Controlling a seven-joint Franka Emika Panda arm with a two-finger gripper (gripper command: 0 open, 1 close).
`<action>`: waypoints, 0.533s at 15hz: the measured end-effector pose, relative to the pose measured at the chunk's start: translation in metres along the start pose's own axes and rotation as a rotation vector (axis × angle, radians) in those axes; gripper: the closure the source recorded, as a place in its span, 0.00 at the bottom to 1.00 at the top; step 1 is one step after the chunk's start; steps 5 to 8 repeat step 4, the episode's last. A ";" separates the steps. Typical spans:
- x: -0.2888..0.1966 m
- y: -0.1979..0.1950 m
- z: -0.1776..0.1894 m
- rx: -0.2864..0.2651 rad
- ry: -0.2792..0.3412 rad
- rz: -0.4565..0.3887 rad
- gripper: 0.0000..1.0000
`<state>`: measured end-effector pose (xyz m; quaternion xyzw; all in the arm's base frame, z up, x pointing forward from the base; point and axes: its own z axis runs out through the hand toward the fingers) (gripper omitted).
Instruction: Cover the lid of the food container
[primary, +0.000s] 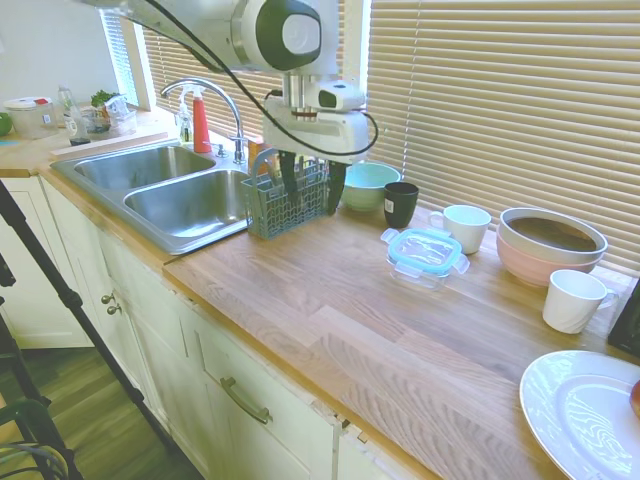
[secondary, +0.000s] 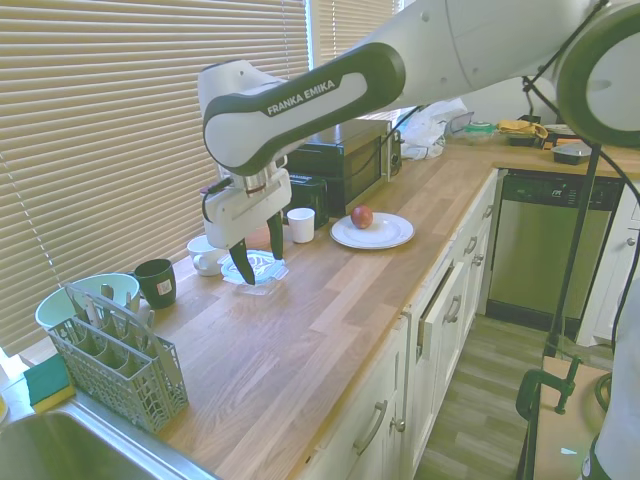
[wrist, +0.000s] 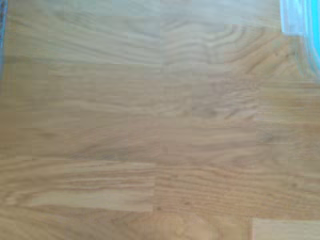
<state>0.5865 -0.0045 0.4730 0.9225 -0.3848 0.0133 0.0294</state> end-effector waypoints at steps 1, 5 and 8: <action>-0.006 0.011 0.005 0.006 -0.001 0.007 0.00; -0.025 0.052 0.016 0.017 -0.008 0.032 0.00; -0.025 0.052 0.016 0.017 -0.008 0.032 0.00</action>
